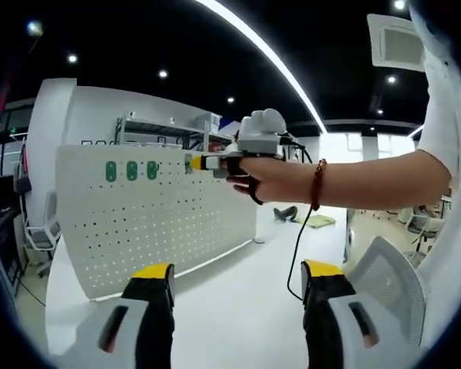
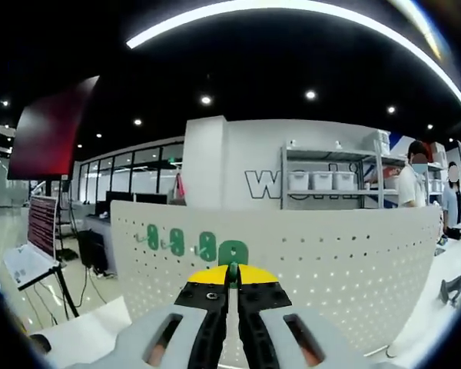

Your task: Insert the hook assembly into the mounting plate slot until the hook locks in place.

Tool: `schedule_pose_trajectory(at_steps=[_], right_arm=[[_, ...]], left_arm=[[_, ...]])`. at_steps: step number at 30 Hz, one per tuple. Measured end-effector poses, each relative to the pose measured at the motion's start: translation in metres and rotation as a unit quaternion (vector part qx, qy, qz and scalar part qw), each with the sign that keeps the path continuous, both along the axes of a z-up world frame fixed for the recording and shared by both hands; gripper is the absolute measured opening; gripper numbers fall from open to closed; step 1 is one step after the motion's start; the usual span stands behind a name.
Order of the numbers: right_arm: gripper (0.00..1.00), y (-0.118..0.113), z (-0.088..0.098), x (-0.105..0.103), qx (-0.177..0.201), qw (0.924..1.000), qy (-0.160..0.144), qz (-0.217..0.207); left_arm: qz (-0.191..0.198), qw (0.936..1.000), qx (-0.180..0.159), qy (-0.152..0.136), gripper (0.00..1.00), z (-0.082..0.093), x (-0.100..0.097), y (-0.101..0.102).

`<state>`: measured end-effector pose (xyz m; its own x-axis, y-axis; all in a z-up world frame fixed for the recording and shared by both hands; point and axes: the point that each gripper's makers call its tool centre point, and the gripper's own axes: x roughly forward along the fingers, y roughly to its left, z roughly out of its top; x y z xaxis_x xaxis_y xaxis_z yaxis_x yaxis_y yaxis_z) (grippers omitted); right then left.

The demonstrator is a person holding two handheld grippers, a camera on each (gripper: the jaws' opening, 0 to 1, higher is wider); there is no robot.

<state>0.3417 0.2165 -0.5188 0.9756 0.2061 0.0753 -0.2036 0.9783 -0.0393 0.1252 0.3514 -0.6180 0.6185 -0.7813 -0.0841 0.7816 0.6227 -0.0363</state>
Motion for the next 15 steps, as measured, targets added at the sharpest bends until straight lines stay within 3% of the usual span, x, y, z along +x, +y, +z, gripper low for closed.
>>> schedule_pose_trajectory(at_steps=[15], right_arm=[[0.01, 0.001, 0.002, 0.021, 0.014, 0.9999, 0.001, -0.009]], left_arm=[[0.0, 1.0, -0.002, 0.008, 0.7, -0.005, 0.002, 0.004]])
